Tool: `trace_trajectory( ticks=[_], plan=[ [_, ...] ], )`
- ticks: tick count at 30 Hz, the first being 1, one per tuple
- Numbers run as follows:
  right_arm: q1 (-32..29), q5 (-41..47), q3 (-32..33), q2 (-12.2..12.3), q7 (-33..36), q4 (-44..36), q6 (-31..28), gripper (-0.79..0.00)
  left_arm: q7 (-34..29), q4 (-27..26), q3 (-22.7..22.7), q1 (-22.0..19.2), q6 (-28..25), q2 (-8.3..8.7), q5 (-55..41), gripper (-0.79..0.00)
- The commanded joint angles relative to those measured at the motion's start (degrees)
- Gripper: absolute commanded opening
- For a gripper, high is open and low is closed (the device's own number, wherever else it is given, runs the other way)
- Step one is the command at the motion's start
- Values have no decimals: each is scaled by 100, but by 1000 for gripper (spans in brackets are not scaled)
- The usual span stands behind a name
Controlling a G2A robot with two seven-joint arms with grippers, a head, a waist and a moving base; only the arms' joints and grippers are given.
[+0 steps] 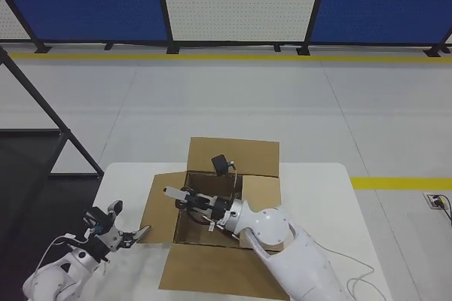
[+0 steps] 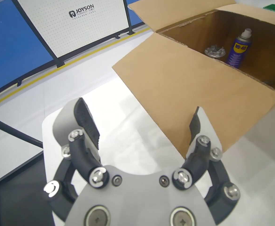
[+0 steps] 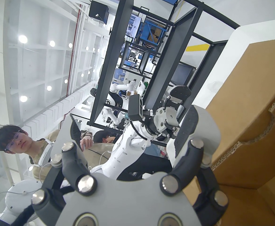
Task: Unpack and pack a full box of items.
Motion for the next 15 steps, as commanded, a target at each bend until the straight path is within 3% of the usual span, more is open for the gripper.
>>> trace_trajectory(
  ticks=[1, 15],
  plan=[
    [-111, -59, 78, 33, 22, -174, 68, 0, -6, 36, 43, -30, 0, -1, 49, 0],
    [-308, -207, 230, 87, 109, -519, 233, 0, 28, 230, 226, -148, 69, -4, 275, 0]
  ],
)
